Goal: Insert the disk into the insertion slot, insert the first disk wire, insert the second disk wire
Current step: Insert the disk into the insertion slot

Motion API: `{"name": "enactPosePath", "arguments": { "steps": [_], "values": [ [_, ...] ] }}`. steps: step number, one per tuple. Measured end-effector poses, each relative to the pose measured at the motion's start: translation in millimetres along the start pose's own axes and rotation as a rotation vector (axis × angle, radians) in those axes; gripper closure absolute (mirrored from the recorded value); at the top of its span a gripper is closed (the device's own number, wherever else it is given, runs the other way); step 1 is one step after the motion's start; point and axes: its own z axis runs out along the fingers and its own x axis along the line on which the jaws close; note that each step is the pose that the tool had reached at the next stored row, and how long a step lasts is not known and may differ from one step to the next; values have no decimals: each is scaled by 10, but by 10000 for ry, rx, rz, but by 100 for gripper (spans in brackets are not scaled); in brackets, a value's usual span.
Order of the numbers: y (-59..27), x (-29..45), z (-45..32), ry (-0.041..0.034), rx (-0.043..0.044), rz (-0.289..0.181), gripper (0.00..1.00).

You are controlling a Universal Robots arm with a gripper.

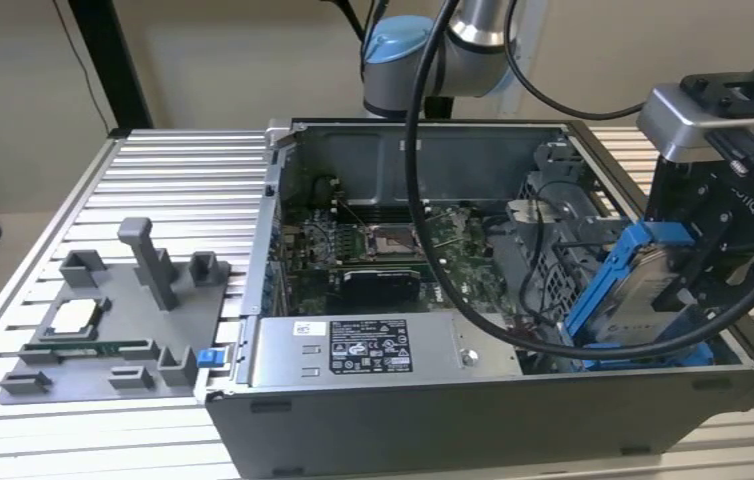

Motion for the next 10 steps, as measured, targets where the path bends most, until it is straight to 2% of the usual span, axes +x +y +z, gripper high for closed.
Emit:
{"name": "enactPosePath", "arguments": {
  "steps": [5,6,10],
  "values": [
    [0,0,0,2,0,0,100],
    [0,0,0,4,0,1,0],
    [0,0,0,4,0,0,0]
  ]
}}
